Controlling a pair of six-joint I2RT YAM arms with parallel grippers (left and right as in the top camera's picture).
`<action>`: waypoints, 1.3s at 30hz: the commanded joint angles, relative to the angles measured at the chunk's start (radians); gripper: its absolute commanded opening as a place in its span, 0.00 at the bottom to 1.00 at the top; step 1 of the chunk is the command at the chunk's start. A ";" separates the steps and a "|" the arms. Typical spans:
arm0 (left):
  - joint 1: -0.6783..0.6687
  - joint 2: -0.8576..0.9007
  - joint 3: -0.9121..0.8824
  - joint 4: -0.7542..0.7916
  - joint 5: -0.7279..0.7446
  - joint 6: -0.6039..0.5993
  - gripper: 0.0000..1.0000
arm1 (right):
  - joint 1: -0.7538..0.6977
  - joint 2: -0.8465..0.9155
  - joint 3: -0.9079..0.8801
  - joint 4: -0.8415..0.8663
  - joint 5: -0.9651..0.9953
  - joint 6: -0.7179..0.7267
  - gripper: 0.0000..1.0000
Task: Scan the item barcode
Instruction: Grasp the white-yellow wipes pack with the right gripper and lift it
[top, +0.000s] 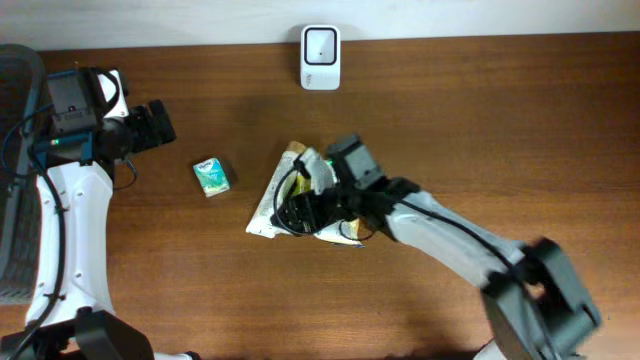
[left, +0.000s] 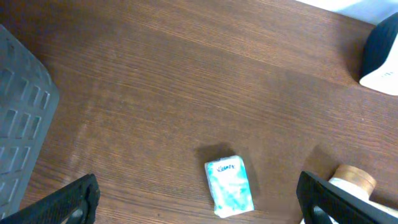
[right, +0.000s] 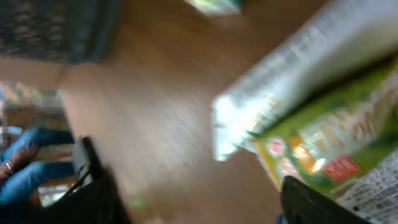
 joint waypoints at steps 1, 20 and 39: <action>0.001 0.000 -0.002 0.002 -0.004 0.016 0.99 | 0.000 0.041 0.003 -0.051 0.132 0.117 0.75; 0.001 0.000 -0.002 0.002 -0.004 0.016 0.99 | -0.669 -0.079 0.221 -0.742 0.173 -0.256 0.92; 0.001 0.000 -0.002 0.002 -0.004 0.016 0.99 | -0.649 0.282 0.114 -0.475 -0.145 -0.350 0.14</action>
